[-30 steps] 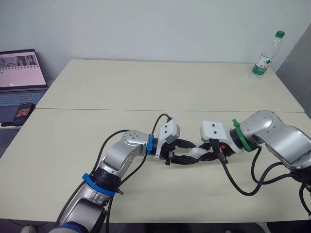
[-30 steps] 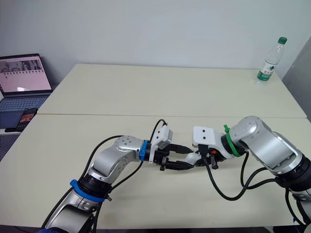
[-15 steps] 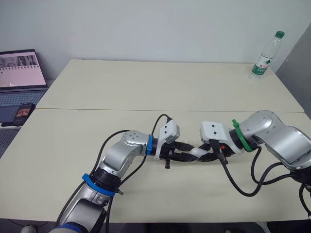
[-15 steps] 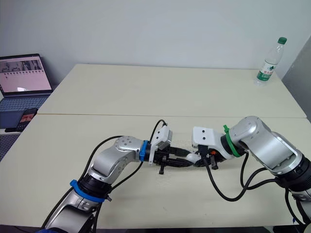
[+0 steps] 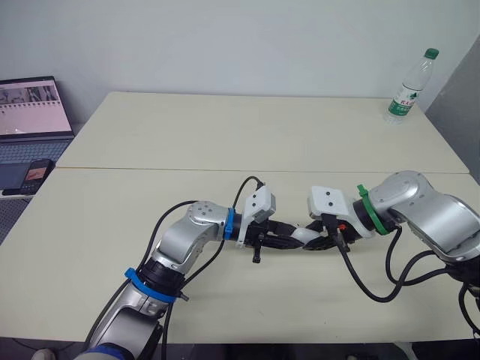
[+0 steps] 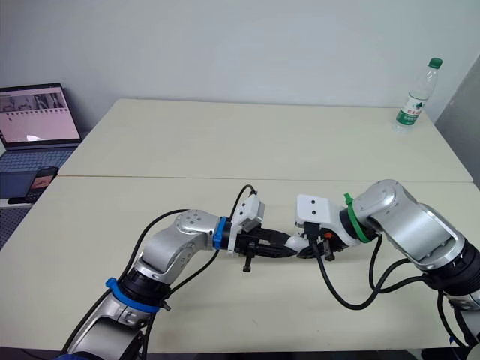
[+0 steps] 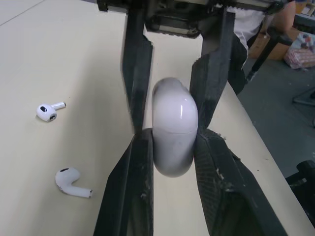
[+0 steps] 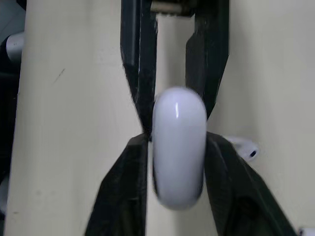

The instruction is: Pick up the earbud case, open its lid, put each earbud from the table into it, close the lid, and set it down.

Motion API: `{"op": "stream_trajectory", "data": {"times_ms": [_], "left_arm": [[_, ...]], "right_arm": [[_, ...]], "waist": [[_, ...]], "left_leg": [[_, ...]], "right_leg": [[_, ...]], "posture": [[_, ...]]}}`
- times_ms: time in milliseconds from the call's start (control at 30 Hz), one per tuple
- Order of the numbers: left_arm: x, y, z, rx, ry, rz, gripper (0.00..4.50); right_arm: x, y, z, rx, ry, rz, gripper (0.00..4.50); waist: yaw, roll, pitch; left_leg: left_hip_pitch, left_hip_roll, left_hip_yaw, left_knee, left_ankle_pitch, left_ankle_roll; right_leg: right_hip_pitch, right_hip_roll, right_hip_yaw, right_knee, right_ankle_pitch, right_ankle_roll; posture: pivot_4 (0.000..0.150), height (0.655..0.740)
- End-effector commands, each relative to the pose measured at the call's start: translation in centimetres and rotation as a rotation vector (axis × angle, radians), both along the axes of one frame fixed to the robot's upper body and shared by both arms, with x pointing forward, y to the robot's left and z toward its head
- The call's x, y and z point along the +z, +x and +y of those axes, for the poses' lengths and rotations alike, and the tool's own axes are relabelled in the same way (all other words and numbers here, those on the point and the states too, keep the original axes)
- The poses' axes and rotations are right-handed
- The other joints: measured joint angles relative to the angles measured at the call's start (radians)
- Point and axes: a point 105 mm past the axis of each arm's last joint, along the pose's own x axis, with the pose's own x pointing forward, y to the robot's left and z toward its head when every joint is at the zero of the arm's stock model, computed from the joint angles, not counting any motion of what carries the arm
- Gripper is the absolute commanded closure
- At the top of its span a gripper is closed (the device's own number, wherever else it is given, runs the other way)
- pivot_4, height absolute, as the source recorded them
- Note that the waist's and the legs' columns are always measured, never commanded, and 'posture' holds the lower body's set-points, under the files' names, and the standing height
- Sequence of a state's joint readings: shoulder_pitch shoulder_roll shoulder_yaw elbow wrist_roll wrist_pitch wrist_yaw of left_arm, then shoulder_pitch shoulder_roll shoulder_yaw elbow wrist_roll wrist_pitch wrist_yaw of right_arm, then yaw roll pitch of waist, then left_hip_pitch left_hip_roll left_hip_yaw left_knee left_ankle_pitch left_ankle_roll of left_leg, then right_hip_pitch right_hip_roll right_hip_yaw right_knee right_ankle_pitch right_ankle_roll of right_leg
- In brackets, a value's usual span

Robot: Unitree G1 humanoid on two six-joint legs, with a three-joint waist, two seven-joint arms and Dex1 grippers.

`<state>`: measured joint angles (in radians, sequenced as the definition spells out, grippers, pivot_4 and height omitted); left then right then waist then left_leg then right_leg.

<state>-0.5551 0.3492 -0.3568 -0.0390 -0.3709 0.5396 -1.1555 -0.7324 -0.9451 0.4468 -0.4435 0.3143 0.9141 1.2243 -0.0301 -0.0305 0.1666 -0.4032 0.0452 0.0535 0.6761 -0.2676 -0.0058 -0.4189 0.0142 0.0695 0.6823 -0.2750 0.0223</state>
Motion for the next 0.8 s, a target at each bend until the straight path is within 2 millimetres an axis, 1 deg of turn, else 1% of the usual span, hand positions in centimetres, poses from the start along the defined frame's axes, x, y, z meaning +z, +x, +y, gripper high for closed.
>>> {"op": "stream_trajectory", "data": {"times_ms": [33, 167, 200, 333, 467, 600, 800], "left_arm": [[0.7, 0.4, 0.0, 0.023, -0.030, -0.016, 3.69], [0.9, 0.9, 0.4, 0.078, -0.053, -0.006, 3.69], [0.9, 1.0, 0.5, 0.092, -0.056, -0.005, 3.69], [1.0, 1.2, 1.0, 0.151, -0.083, 0.003, 3.69], [1.0, 1.0, 1.2, 0.177, -0.095, 0.010, 3.69], [1.0, 0.8, 0.9, 0.183, -0.099, 0.014, 3.69], [1.1, 0.8, 0.7, 0.182, -0.104, 0.014, 3.69]], "right_arm": [[1.6, 0.0, -0.1, 0.014, 0.026, -0.067, 1.61], [2.3, 0.1, -0.7, -0.049, 0.072, -0.064, 0.19], [2.5, 0.1, -0.9, -0.062, 0.080, -0.063, 0.03], [3.4, 0.7, -1.7, -0.137, 0.125, -0.107, 0.03], [3.5, 0.9, -1.9, -0.164, 0.119, -0.152, 0.03], [3.0, 2.1, -1.7, -0.184, 0.088, -0.216, 0.03], [2.8, 3.2, -0.8, -0.174, 0.081, -0.253, 0.03]], "waist": [[0.000, 0.000, 0.000], [0.000, 0.000, 0.000], [0.000, 0.000, 0.000], [0.000, 0.000, 0.000], [0.000, 0.000, 0.000], [0.000, 0.000, 0.000], [-0.001, 0.000, 0.000]], "left_leg": [[0.000, 0.000, 0.000, 0.000, 0.000, 0.000], [0.000, 0.000, 0.000, 0.001, 0.000, 0.000], [0.000, 0.000, 0.000, 0.001, 0.000, 0.000], [0.000, 0.000, 0.000, 0.001, 0.000, 0.000], [0.000, 0.000, 0.000, 0.001, 0.000, 0.000], [0.000, 0.000, 0.000, 0.001, 0.000, 0.000], [0.000, 0.000, 0.001, 0.001, 0.000, 0.000]], "right_leg": [[0.000, 0.000, 0.000, 0.000, 0.000, 0.000], [0.000, 0.000, 0.000, 0.000, 0.001, 0.001], [0.000, 0.000, 0.000, 0.000, 0.001, 0.001], [0.000, 0.000, 0.001, 0.000, 0.001, 0.001], [0.000, 0.000, 0.001, 0.000, 0.001, 0.001], [0.001, 0.000, 0.001, 0.000, 0.001, 0.001], [0.000, 0.000, 0.001, 0.000, 0.001, 0.002]], "posture": [[0.150, 0.7362], [0.150, 0.7362], [0.150, 0.7362], [0.150, 0.7362], [0.150, 0.7362], [0.150, 0.7362], [0.150, 0.7362]]}}
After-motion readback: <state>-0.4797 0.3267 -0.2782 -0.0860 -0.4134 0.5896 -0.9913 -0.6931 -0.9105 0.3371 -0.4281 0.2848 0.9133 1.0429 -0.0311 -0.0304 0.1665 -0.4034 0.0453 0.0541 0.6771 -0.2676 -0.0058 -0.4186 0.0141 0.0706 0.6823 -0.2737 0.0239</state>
